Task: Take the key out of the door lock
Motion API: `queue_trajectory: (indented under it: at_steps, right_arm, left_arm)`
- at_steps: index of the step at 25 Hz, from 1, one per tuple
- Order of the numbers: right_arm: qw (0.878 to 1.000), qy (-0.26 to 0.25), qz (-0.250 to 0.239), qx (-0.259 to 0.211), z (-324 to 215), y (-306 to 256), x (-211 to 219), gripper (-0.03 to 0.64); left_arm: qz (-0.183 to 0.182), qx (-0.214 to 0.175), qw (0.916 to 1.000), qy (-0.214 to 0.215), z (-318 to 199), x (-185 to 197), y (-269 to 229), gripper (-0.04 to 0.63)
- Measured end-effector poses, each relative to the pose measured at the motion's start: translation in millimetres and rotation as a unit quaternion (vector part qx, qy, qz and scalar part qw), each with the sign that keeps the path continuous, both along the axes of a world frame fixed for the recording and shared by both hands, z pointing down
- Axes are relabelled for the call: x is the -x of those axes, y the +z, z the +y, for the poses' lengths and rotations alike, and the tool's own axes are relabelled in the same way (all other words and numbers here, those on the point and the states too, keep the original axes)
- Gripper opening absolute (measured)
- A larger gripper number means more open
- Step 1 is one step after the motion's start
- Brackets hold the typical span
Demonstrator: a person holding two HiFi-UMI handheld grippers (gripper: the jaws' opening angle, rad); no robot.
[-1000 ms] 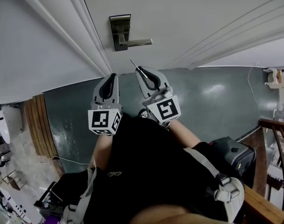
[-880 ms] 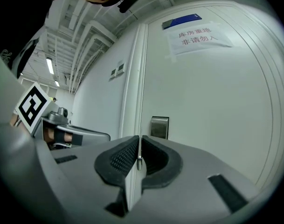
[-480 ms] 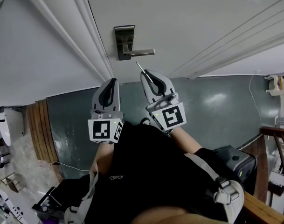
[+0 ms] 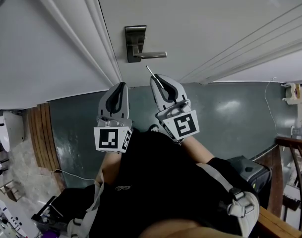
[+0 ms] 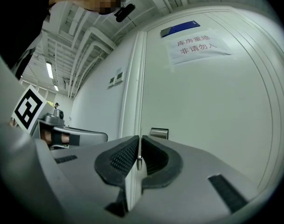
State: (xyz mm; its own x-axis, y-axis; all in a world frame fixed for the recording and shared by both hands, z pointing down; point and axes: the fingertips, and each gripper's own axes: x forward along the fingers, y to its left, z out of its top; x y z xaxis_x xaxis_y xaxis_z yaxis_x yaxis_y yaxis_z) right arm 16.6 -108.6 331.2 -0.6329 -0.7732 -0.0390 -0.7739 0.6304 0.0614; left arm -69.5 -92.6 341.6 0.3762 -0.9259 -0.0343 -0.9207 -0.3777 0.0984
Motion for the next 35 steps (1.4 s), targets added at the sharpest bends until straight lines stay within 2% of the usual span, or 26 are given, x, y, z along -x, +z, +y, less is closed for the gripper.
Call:
queue_trajectory:
  at_steps: [19, 29, 35]
  right_arm:
    - [1.000, -0.005, 0.003, 0.006, 2, 4, 0, 0.031]
    - [1.000, 0.018, -0.006, 0.003, -4, -3, -11, 0.031]
    - [0.999, 0.042, 0.013, 0.013, -8, 0, -20, 0.029]
  left_arm:
    - [-0.001, 0.002, 1.0000, 0.002, 1, -2, 2, 0.028]
    - [0.001, 0.003, 1.0000, -0.006, 0, 4, 2, 0.028]
    - [-0.005, 0.004, 0.9999, -0.013, 0, 8, 3, 0.028]
